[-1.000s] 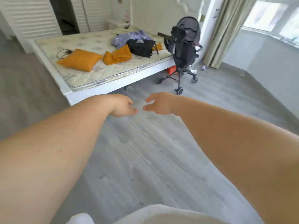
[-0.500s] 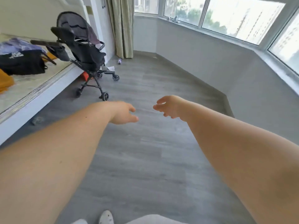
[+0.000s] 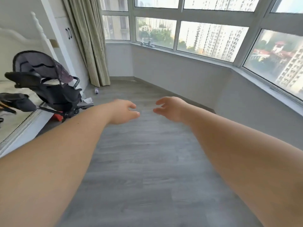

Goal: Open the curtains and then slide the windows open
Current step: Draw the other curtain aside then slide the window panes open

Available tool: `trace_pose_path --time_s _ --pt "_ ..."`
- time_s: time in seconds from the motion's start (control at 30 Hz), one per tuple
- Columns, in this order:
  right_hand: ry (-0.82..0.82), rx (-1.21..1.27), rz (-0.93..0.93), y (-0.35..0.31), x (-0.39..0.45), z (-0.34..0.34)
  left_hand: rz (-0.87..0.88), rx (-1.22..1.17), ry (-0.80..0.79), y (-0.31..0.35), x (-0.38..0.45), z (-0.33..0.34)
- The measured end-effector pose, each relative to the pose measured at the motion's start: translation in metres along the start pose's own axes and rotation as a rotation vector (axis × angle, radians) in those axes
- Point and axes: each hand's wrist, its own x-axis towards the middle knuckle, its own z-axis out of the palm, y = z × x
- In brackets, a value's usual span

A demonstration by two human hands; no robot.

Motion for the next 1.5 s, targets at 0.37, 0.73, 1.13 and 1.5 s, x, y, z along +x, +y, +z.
trace_pose_path --time_s 0.37,0.73,1.13,1.5 --pt "0.173 0.011 0.181 0.113 0.152 -0.076 0.256 0.094 -0.049 0.067 0.228 -0.016" --pt "0.310 0.162 0.124 0.173 0.397 -0.207 0.187 0.005 0.126 0.093 0.476 -0.107" --pt "0.546 0.061 -0.016 0.119 0.721 -0.278 0.261 -0.003 0.334 0.020 0.752 -0.258" --pt "0.610 -0.088 0.039 0.169 0.937 -0.370 0.379 -0.062 0.406 0.054 1.017 -0.364"
